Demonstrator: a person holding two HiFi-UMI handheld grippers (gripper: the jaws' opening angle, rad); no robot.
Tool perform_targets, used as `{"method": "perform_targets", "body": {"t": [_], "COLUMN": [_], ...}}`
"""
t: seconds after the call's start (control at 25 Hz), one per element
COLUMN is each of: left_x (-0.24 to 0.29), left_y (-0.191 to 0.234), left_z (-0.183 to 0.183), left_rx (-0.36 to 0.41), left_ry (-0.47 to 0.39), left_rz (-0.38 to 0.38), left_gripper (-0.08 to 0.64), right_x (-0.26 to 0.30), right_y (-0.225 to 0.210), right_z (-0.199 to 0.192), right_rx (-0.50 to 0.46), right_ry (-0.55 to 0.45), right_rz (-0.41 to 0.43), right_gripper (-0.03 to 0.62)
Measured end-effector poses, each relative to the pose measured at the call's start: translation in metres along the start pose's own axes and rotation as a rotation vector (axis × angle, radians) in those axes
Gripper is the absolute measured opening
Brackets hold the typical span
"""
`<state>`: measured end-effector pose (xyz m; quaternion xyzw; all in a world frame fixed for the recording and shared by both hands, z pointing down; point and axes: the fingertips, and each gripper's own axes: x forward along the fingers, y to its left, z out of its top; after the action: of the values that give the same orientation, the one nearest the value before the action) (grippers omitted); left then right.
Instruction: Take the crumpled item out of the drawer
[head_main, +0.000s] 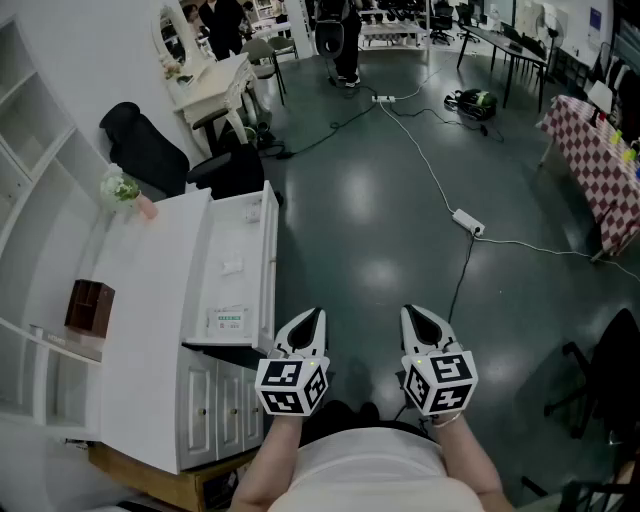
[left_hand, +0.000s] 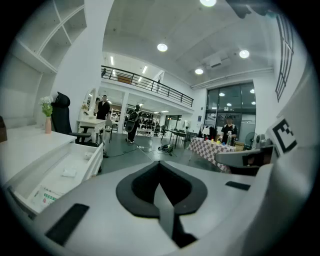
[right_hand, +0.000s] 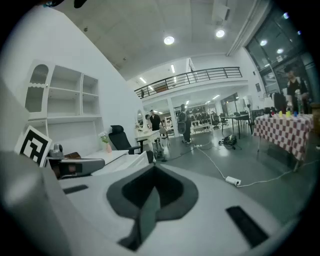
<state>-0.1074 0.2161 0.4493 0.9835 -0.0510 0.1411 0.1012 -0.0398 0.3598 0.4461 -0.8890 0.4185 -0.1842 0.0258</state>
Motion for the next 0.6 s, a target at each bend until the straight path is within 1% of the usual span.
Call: {"method": "perform_targets", "body": {"t": [0.16, 0.32, 0.6], "left_x": [0.0007, -0.0032, -0.0025], "left_y": [-0.0007, -0.0006, 0.0019], "left_z": [0.0035, -0.0013, 0.0016], "left_rx": [-0.003, -0.010, 0.009], "left_ry": [-0.007, 0.002, -0.009], "left_rz": [0.005, 0.010, 0.037], "left_gripper": [-0.011, -0.011, -0.009], "right_x": [0.0009, -0.0032, -0.0018], "right_y": [0.0004, 0.0026, -0.0010], "right_z": [0.0017, -0.0017, 0.0001], "right_rx": [-0.006, 0.003, -0.003], "right_ry": [0.000, 0.000, -0.008], "right_rz": [0.006, 0.010, 0.009], "right_gripper": [0.002, 0.002, 0.002]}}
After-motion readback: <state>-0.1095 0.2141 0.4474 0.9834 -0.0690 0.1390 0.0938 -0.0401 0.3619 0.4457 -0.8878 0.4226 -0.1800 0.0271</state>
